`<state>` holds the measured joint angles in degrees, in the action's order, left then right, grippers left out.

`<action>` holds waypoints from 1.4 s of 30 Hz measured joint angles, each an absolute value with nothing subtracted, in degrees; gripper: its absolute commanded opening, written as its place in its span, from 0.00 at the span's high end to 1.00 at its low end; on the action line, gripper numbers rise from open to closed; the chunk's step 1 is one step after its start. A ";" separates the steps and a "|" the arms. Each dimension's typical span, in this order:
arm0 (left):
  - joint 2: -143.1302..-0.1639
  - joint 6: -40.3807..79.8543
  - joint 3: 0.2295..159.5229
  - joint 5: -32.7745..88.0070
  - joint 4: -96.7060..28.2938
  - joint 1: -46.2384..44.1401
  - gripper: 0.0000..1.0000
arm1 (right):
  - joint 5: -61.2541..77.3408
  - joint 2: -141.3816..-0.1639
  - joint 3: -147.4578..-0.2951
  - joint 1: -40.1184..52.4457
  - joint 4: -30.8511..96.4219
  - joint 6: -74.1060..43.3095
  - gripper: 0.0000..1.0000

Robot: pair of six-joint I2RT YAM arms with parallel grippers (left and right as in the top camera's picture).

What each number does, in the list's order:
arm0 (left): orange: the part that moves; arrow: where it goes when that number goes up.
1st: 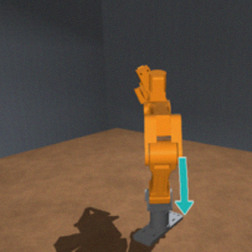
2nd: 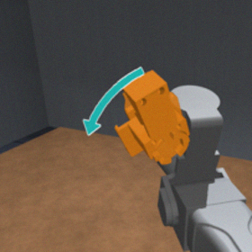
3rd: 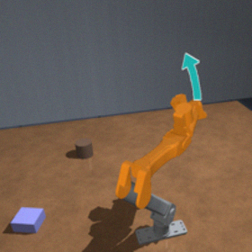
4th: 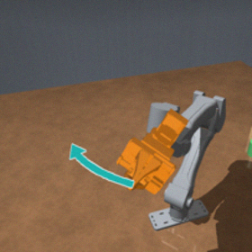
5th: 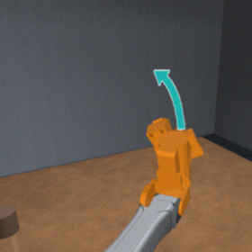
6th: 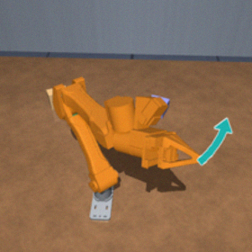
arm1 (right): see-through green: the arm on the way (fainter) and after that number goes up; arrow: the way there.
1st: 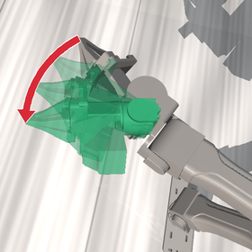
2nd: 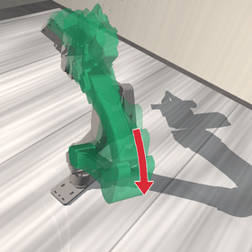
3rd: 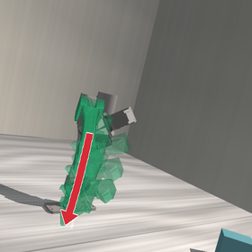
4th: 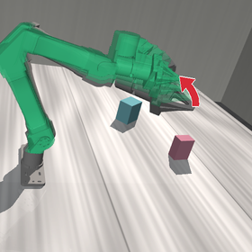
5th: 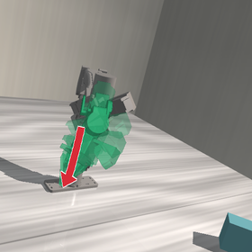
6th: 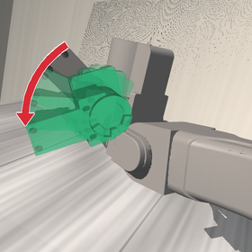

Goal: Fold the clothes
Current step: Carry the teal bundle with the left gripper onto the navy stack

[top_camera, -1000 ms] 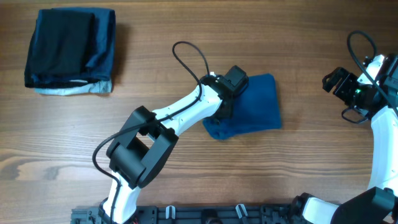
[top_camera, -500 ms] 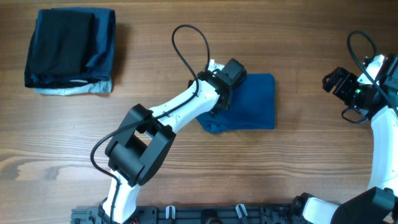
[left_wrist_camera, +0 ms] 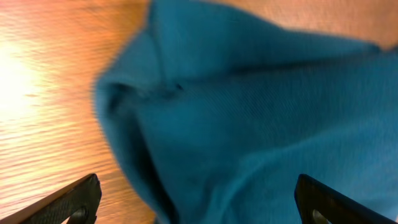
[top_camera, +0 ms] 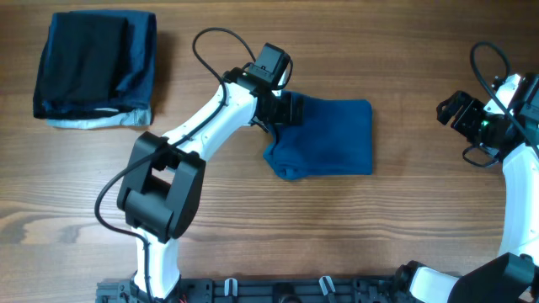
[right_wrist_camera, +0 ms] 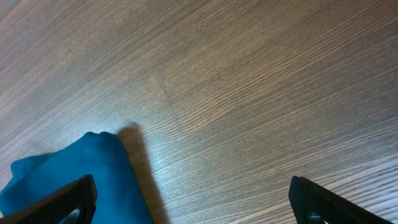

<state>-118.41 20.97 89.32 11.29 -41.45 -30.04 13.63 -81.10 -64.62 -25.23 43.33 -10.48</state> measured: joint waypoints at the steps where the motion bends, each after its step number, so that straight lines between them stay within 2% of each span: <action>1: -118.87 20.23 89.32 12.27 -41.67 -30.20 0.00 | 13.63 -81.10 -64.62 -25.23 43.33 -10.48 0.00; 10: -123.37 20.49 89.56 11.97 -42.76 -31.03 0.00 | 13.63 -81.10 -64.62 -25.23 43.33 -10.48 0.00; 15: -124.16 21.17 90.45 10.87 -42.30 -31.09 0.16 | 13.63 -81.10 -64.62 -25.23 43.33 -10.48 0.01; 21: -124.95 21.61 91.05 10.44 -41.80 -31.55 0.55 | 13.63 -81.10 -64.62 -25.23 43.33 -10.48 0.00; 26: -125.27 21.67 91.09 11.25 -41.52 -32.16 0.96 | 13.63 -81.10 -64.62 -25.23 43.33 -10.48 0.00; 32: -125.12 21.71 91.26 10.59 -41.30 -32.21 0.96 | 13.63 -81.10 -64.62 -25.23 43.33 -10.48 0.00; 42: -120.68 20.56 92.55 -3.42 -38.35 -33.17 0.96 | 13.63 -81.10 -64.62 -25.23 43.33 -10.48 0.01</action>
